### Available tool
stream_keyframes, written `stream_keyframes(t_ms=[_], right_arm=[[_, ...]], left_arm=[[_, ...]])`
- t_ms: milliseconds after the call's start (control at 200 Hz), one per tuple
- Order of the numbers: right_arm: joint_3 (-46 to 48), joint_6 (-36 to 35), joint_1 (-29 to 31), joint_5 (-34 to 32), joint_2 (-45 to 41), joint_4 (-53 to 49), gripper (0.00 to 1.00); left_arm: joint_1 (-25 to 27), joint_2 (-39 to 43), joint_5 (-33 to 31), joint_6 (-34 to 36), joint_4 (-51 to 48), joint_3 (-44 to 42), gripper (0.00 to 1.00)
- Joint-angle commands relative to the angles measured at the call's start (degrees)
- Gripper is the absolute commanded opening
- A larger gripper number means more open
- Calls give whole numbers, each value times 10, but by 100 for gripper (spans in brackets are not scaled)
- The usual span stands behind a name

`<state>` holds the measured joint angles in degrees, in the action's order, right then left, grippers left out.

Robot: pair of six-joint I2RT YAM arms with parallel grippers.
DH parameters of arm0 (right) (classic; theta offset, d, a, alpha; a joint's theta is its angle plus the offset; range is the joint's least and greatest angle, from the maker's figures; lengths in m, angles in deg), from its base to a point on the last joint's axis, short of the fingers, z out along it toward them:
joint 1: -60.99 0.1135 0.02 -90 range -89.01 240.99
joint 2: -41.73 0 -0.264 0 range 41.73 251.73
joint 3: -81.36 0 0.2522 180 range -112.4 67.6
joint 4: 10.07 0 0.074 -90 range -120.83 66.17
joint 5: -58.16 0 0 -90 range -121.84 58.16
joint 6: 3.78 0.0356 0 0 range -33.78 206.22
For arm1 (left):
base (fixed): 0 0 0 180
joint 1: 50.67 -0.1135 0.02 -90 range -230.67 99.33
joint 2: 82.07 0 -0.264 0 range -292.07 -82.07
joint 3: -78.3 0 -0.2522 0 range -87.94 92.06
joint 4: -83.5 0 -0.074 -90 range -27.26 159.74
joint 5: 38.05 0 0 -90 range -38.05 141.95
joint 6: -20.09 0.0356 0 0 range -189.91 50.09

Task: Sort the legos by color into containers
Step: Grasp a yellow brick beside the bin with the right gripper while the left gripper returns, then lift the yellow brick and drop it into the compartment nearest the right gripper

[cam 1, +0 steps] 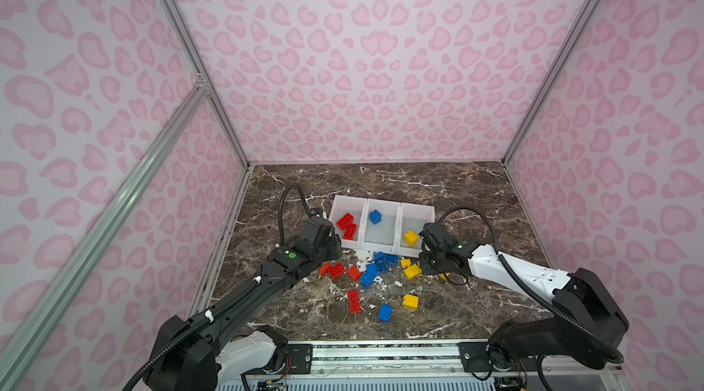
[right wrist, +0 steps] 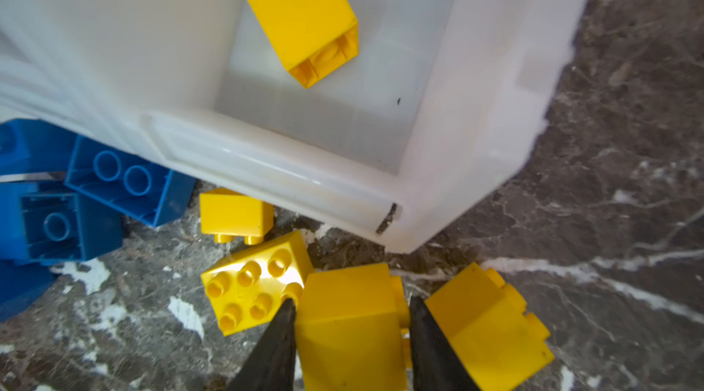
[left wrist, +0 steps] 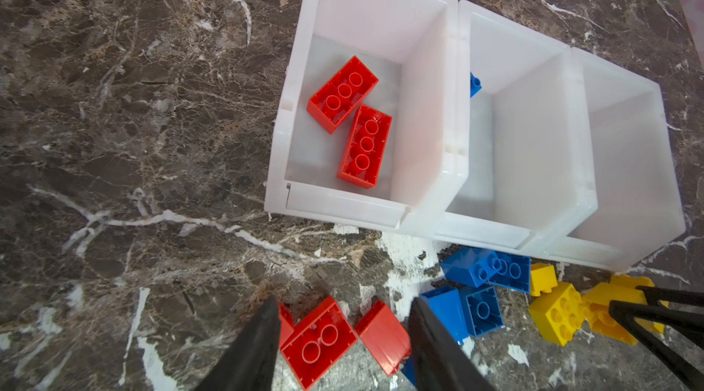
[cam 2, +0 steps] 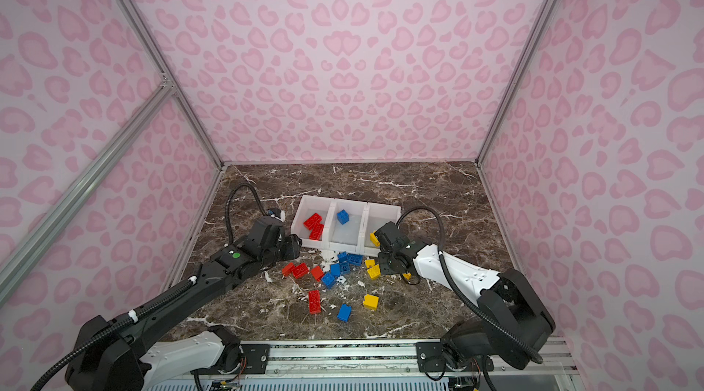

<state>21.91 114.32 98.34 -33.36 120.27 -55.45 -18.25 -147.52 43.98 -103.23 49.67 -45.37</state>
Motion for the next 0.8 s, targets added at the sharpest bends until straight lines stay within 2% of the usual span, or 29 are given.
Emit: stream_keyframes(t_ms=[0, 115, 245, 575, 800], right_arm=[[-16, 11, 8, -18, -21, -40, 37], [-47, 1, 7, -35, -38, -56, 37], [-92, -18, -4, -44, -20, -44, 37], [-264, -103, -63, -18, 140, -55, 37], [-314, -114, -88, -9, 211, -57, 40]], left_arm=[[1, 4, -7, -3, -2, -5, 56], [3, 8, -6, -3, -4, -7, 57], [5, 11, -2, -5, -3, -11, 57], [23, 26, -7, -16, -10, -20, 57], [42, 39, -14, -26, -21, -26, 57]])
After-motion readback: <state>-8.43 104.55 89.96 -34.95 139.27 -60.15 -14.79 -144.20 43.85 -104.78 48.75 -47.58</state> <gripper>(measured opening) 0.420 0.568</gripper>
